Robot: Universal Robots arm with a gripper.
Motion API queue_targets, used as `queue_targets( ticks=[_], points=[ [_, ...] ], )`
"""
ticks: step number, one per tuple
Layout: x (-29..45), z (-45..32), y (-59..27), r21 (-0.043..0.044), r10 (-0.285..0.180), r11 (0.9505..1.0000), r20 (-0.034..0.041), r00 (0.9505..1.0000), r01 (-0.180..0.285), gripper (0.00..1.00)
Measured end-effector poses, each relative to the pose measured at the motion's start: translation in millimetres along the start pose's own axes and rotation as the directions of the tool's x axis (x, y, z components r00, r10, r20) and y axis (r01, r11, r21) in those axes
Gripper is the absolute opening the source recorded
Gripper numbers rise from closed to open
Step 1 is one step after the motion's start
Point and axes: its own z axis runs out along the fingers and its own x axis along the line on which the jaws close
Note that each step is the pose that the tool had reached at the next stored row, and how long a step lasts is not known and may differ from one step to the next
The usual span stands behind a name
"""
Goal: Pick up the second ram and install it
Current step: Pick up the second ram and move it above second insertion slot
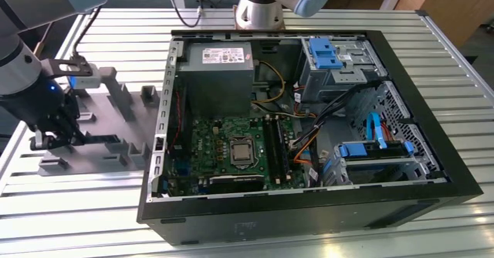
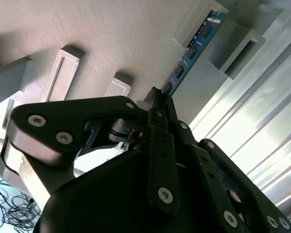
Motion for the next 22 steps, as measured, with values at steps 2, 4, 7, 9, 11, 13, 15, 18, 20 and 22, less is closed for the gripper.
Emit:
queue_targets(
  ticks=[2,4,7,9,11,13,15,18,20,22],
  points=[
    [0.0,-3.2,0.0,0.0000,0.000,1.0000,0.0000,1.0000,0.000,0.14],
    [-0.1,-6.5,0.0,0.0000,0.000,1.0000,0.0000,1.0000,0.000,0.14],
    [-0.1,-7.4,-0.1,0.0002,0.000,1.0000,0.0001,1.0000,0.000,0.14],
    [-0.1,-7.6,-0.1,0.0001,0.000,1.0000,0.0001,1.0000,0.000,0.14],
    [-0.1,-7.7,-0.1,0.0000,0.000,1.0000,0.0001,1.0000,0.000,0.14],
    [-0.1,-8.2,-0.1,-0.0001,0.000,1.0000,-0.0001,1.0000,0.000,0.14],
    [-0.1,-8.7,-0.1,0.0000,0.000,1.0000,0.0000,1.0000,0.000,0.14],
    [-0.1,-10.1,-0.1,-0.0002,0.000,1.0000,-0.0002,1.0000,0.000,0.14],
    [-0.1,-10.9,-0.1,0.0000,0.000,1.0000,-0.0001,1.0000,0.000,0.14],
    [-0.2,-11.8,-0.1,0.0001,0.000,1.0000,0.0000,1.0000,0.000,0.14]
  ],
)
